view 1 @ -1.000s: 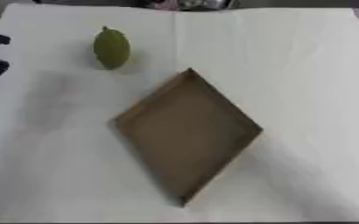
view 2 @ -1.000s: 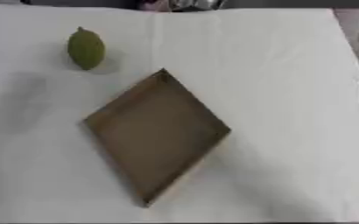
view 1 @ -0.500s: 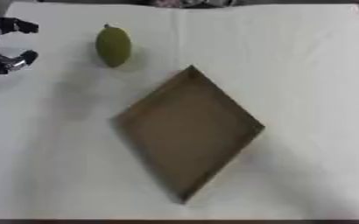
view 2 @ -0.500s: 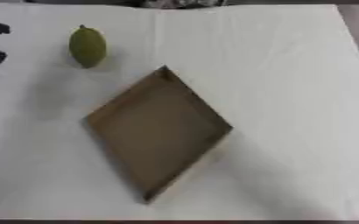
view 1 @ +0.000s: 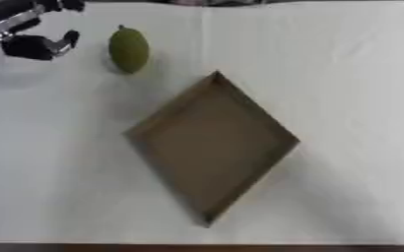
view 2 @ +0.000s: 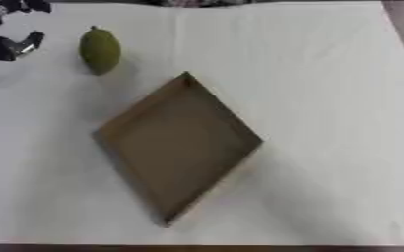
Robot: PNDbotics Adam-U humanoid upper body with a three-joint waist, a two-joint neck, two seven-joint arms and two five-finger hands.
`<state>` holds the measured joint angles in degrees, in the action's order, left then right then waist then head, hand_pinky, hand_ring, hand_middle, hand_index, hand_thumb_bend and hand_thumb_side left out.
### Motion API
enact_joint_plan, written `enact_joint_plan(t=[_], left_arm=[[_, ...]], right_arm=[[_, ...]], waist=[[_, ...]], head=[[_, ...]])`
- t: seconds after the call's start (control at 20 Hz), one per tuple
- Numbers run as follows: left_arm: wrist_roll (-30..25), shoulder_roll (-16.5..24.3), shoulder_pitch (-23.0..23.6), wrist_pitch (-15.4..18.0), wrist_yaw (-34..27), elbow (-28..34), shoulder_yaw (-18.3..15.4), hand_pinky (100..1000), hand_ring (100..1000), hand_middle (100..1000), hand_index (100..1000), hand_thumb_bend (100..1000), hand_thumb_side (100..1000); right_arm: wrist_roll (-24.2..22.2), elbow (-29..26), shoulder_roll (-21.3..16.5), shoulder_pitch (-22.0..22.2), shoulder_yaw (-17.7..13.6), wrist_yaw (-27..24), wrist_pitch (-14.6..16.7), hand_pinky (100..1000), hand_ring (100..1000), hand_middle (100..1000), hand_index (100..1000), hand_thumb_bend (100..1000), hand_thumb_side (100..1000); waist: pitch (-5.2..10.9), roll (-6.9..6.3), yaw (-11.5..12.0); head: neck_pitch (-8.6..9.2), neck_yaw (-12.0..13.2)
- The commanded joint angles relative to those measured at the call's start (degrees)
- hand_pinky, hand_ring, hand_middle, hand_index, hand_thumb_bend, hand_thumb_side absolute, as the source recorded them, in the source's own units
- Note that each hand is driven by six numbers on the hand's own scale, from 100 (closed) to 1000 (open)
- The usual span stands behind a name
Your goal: Pick up objects on the table and place them in the box.
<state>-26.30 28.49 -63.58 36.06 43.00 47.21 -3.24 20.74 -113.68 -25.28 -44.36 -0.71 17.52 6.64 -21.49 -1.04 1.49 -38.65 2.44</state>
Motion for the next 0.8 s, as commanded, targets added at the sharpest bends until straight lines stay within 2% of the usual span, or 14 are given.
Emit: enact_joint_plan(t=[0.05, 0.1, 0.2, 0.4, 0.75, 0.8], left_arm=[[-0.5, -2.7, -1.5, -2.4, 2.8, 3.5, -1.1, 956, 940, 883, 977, 100, 622], [-0.3, -3.4, -1.5, -3.3, 3.8, 4.4, -1.1, 968, 948, 883, 977, 111, 629], [0.7, -4.3, -1.4, -5.2, 5.7, 6.0, -1.1, 996, 970, 887, 977, 123, 589], [4.1, -6.2, -0.6, -8.9, 9.4, 7.7, -0.3, 990, 968, 881, 980, 118, 614], [8.1, -7.7, 0.2, -10.9, 12.0, 8.5, 1.1, 977, 967, 897, 983, 118, 604], [8.2, -7.9, 0.3, -10.9, 12.0, 8.5, 1.2, 972, 970, 895, 981, 106, 633]], right_arm=[[0.3, -0.9, -0.3, -0.7, -0.7, -0.1, 0.4, 774, 651, 759, 786, 100, 591], [0.3, -0.9, -0.2, -0.7, -0.8, -0.1, 0.4, 774, 650, 758, 785, 100, 591], [0.4, -0.9, 0.0, -0.7, -0.8, -0.1, 0.5, 774, 650, 757, 784, 100, 592], [0.6, -0.9, 0.4, -0.5, -0.9, -0.1, 0.6, 773, 644, 756, 784, 100, 594], [0.8, -0.9, 0.5, -0.1, -0.8, -0.2, 0.6, 773, 640, 753, 783, 100, 594], [0.8, -0.9, 0.6, -0.1, -0.8, -0.2, 0.5, 774, 638, 752, 783, 100, 593]], waist=[[1.74, -0.02, 0.1], [1.76, 0.00, 0.1], [1.83, 0.00, 0.0], [1.96, 0.01, 0.0], [2.09, -0.03, 0.0], [2.03, -0.02, 0.0]], head=[[1.06, 0.5], [1.25, 0.6], [1.51, 0.9], [1.57, 1.2], [0.92, 1.2], [0.70, 1.0]])
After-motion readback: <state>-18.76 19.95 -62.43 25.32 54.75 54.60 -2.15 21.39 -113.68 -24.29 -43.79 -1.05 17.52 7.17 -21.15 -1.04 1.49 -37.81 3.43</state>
